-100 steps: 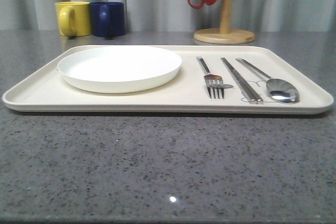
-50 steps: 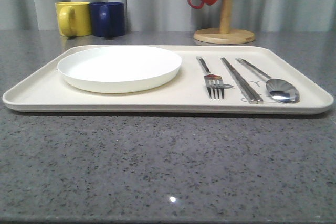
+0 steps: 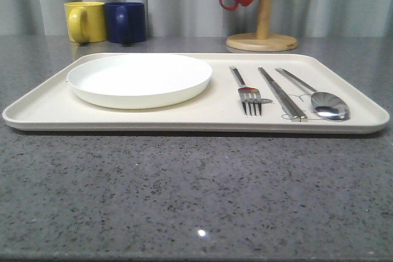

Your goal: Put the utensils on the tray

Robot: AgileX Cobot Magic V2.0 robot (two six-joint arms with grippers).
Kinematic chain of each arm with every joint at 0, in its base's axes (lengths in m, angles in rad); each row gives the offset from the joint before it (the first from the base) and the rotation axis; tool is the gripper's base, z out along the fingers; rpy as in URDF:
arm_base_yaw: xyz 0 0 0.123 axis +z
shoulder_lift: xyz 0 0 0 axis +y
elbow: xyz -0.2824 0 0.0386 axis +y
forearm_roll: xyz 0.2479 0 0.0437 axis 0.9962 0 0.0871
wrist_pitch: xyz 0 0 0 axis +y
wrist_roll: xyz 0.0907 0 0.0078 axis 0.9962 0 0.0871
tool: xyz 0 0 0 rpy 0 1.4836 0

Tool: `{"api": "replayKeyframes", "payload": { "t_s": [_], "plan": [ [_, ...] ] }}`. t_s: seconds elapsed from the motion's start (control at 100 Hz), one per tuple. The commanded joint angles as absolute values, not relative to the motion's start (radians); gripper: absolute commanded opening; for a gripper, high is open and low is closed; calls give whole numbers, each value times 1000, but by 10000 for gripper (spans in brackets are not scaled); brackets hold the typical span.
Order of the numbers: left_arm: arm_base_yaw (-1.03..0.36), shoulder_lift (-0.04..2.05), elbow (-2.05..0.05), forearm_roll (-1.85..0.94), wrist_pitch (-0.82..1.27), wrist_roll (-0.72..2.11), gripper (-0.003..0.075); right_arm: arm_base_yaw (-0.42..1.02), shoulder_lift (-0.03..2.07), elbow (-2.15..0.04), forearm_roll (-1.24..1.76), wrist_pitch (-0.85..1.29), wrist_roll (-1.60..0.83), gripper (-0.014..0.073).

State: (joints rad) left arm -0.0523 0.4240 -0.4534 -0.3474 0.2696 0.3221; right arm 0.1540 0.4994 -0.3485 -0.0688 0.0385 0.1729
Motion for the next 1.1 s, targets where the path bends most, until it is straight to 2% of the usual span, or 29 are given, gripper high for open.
{"api": "replayKeyframes", "payload": {
  "t_s": [0.0,0.32,0.64,1.09],
  "plan": [
    [-48,430,-482,-355,193,324,-18,143,455,-325,0,-103,83,-69],
    [-48,430,-482,-355,193,324,-18,34,211,-173,28,-111,72,-69],
    [-48,430,-482,-355,193,324,-18,31,-3,-35,28,-114,72,-69],
    [-48,430,-482,-355,193,324,-18,31,-33,10,28,-133,72,-69]
  ]
}}
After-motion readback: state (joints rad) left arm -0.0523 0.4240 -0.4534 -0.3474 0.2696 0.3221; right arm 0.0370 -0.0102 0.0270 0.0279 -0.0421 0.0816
